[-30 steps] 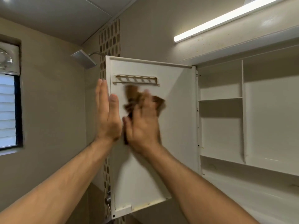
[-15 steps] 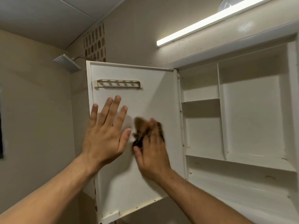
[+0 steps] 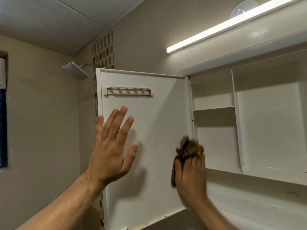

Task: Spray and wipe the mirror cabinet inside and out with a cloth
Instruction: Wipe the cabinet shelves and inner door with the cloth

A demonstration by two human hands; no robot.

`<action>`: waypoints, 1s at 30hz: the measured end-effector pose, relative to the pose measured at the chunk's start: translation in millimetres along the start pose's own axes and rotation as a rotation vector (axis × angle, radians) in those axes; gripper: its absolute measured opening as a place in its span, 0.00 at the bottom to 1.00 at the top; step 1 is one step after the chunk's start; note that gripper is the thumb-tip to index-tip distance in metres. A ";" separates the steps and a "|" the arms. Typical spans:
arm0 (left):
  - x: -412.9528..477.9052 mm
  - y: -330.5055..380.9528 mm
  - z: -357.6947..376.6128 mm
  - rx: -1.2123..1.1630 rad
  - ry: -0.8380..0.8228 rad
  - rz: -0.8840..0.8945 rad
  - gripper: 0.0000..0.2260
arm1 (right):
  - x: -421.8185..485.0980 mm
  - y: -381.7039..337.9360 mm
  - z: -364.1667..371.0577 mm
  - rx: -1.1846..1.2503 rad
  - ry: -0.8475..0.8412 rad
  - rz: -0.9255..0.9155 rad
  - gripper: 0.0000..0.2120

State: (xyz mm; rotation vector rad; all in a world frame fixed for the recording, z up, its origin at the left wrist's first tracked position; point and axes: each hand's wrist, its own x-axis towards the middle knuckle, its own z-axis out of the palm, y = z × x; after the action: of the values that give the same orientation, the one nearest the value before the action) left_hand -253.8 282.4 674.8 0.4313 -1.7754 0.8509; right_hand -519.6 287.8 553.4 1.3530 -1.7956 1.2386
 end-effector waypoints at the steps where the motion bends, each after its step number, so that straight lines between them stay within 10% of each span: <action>1: -1.1 0.9 1.4 0.008 -0.011 0.003 0.31 | -33.8 7.4 12.1 -0.037 -0.040 0.025 0.31; 13: -5.5 -2.5 5.5 -0.093 0.032 -0.042 0.30 | 31.2 -102.1 -15.6 0.372 0.140 0.213 0.32; 18: -9.8 -4.1 2.2 -0.230 0.024 -0.087 0.31 | -46.5 -124.3 24.7 0.306 -0.066 -0.757 0.24; 21: -25.4 -8.4 0.8 -0.128 -0.031 -0.054 0.32 | -59.7 -80.7 34.4 0.231 -0.002 -0.961 0.18; 27: -39.4 -12.1 1.8 -0.076 0.080 -0.342 0.34 | 57.1 -93.1 -13.1 0.611 0.439 0.158 0.17; 30: -35.9 -2.6 5.9 -0.351 0.105 -0.504 0.32 | 59.0 -136.8 -5.9 0.560 0.376 -0.102 0.13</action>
State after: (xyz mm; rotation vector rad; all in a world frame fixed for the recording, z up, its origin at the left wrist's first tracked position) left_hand -242.9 272.3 641.4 0.5558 -1.5760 0.1987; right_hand -410.8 260.3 651.6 1.3505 -1.1500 1.8797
